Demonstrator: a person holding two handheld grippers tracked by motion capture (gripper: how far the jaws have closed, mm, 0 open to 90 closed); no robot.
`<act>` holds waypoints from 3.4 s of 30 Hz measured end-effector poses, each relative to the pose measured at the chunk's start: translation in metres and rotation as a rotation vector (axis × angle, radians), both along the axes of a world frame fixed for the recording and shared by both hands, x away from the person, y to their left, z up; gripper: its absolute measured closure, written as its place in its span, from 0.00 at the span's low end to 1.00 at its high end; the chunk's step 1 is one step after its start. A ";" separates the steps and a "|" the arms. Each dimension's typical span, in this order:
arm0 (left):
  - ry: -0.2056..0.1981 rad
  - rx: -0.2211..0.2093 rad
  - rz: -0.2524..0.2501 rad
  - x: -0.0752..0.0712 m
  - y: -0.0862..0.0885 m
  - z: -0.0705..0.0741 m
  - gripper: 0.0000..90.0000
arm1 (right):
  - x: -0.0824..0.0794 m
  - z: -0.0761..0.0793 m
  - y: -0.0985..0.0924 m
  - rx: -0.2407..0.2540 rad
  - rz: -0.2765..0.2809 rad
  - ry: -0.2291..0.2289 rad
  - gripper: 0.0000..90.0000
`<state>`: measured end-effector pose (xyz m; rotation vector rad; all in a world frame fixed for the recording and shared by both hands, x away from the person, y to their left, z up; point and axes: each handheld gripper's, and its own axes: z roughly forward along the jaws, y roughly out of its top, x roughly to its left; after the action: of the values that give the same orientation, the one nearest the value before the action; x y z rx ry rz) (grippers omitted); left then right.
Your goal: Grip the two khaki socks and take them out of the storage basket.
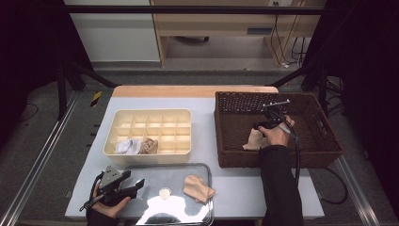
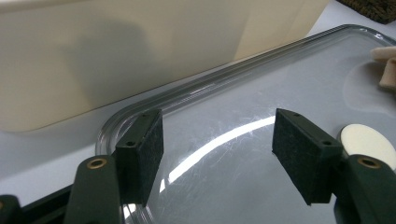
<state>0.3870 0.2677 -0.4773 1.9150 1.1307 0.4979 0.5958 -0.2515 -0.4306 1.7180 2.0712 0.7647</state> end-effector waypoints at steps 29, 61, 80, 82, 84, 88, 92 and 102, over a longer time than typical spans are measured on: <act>0.000 -0.002 -0.001 0.000 0.000 0.000 0.38 | 0.000 -0.017 0.004 -0.063 -0.017 0.176 0.91; 0.000 -0.001 -0.001 -0.001 -0.001 0.000 0.38 | -0.026 0.038 0.001 0.100 0.041 -0.195 0.97; -0.002 -0.004 -0.001 -0.001 -0.001 0.001 0.38 | -0.058 0.108 0.015 0.143 0.123 -0.447 0.97; 0.000 -0.002 -0.002 -0.001 -0.001 0.000 0.38 | -0.061 0.112 0.017 0.150 0.135 -0.461 0.97; 0.000 -0.002 -0.003 -0.001 -0.001 0.001 0.38 | -0.066 0.117 0.021 0.140 0.152 -0.477 0.97; -0.001 -0.002 -0.003 -0.001 -0.001 0.001 0.38 | -0.074 0.123 0.025 0.157 0.181 -0.507 0.97; 0.000 -0.001 -0.004 -0.001 -0.001 0.001 0.38 | -0.084 0.132 0.028 0.174 0.212 -0.532 0.97; 0.000 -0.002 -0.005 -0.001 -0.001 0.001 0.38 | -0.105 0.156 0.041 0.186 0.281 -0.598 0.97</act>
<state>0.3859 0.2662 -0.4766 1.9159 1.1260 0.4945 0.4907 -0.2102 -0.2746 1.0867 1.8620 1.3955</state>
